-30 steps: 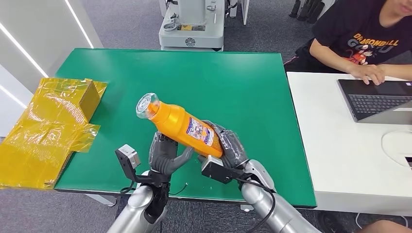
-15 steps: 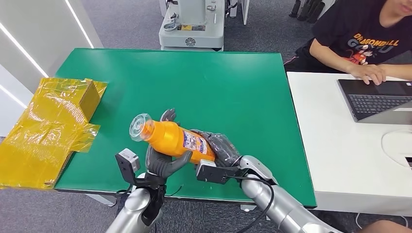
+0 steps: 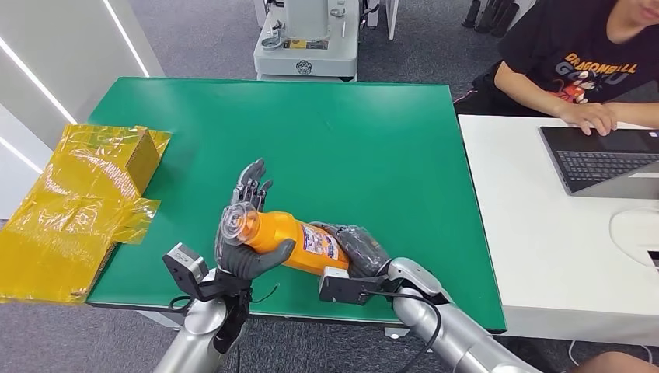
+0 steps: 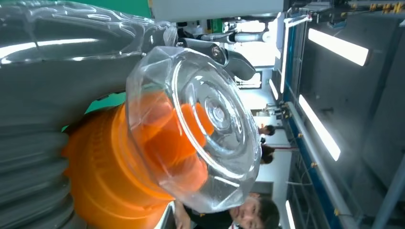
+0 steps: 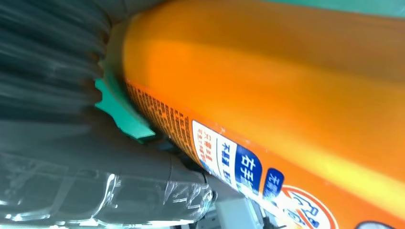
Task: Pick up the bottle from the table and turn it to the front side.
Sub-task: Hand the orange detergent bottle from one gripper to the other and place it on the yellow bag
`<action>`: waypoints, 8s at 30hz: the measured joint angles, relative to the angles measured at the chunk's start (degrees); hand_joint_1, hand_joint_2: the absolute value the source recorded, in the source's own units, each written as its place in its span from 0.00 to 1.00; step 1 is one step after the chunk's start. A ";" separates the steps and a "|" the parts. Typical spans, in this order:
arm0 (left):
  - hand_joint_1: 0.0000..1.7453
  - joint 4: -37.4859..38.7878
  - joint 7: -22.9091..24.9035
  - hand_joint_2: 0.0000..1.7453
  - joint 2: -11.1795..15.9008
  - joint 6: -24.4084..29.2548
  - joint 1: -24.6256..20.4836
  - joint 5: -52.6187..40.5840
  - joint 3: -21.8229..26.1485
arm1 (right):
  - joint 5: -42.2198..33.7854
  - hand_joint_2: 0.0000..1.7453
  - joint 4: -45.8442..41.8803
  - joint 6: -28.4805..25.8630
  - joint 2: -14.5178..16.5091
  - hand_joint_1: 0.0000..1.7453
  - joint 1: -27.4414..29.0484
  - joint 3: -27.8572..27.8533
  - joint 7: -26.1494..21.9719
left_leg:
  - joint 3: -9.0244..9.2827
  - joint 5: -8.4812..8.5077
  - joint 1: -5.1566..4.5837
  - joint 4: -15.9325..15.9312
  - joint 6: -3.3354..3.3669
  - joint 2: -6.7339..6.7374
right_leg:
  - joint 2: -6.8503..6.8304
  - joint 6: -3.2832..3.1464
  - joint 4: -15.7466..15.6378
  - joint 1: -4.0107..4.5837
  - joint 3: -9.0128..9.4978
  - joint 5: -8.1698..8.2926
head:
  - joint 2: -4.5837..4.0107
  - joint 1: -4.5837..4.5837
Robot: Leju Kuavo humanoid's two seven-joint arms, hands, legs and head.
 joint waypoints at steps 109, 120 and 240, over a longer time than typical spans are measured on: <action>1.00 4.11 2.76 1.00 1.25 6.62 -7.63 4.55 -0.81 | -13.88 1.00 -18.43 -24.72 2.03 0.00 10.43 -5.92 -4.96 | -0.02 0.00 0.01 -0.02 0.00 -0.05 | -0.05 -0.01 0.01 0.01 0.01 -0.01 | 0.00 -0.01; 1.00 4.86 1.22 1.00 6.78 16.36 -7.18 -0.64 0.67 | -30.28 1.00 -23.84 -25.48 2.49 0.00 17.22 -5.74 -11.25 | -0.02 -0.02 0.02 -0.06 -0.03 -0.03 | -0.03 -0.07 0.03 0.02 0.01 -0.06 | 0.00 0.01; 0.00 59.23 23.22 1.00 31.28 4.19 -37.66 -71.17 -22.55 | -31.11 1.00 -55.29 -22.09 6.64 0.00 34.09 -14.97 -10.04 | 0.11 -0.07 0.14 -0.10 -0.25 0.20 | 0.17 -0.36 0.13 0.14 -0.01 -0.15 | 0.00 0.03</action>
